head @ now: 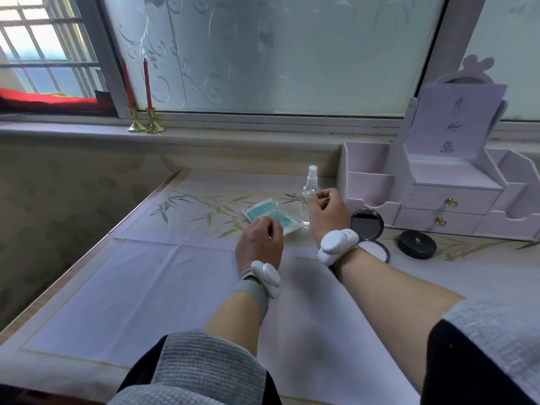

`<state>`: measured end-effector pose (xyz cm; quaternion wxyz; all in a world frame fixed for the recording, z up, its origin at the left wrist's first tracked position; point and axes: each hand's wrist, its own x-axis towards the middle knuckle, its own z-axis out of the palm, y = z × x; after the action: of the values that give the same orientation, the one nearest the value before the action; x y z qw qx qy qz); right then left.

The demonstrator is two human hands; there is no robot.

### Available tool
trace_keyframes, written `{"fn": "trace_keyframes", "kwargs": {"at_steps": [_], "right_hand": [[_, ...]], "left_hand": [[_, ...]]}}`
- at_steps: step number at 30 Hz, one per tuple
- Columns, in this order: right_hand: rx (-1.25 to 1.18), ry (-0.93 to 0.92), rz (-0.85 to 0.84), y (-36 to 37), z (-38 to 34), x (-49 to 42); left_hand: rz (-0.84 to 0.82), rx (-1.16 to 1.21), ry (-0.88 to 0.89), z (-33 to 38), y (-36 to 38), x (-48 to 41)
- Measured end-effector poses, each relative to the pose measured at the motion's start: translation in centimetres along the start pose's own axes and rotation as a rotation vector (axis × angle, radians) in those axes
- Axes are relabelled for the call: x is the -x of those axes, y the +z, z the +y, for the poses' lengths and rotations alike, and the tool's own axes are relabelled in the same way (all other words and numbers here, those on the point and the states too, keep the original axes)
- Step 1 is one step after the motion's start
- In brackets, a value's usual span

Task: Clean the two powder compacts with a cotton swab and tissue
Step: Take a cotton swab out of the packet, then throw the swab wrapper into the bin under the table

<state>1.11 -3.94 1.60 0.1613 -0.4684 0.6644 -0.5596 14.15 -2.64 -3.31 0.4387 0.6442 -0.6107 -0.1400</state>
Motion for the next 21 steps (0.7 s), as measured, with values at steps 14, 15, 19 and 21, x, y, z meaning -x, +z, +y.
{"fn": "trace_keyframes", "kwargs": {"at_steps": [14, 15, 19, 21], "right_hand": [[0.078, -0.011, 0.036, -4.7, 2.3, -0.3], [0.109, -0.015, 0.037, -5.4, 2.3, -0.7], [0.173, 0.009, 0.019, -8.0, 2.5, -2.1], [0.124, 0.043, 0.023, -8.6, 3.1, -2.8]], "left_hand": [[-0.155, -0.184, 0.468, 1.0, 1.4, 1.7], [-0.187, -0.169, 0.483, 1.4, 1.9, 1.8], [-0.278, -0.119, 0.518, 3.4, 3.8, 2.3], [-0.296, -0.091, 0.536, 4.3, 4.6, 2.6]]}}
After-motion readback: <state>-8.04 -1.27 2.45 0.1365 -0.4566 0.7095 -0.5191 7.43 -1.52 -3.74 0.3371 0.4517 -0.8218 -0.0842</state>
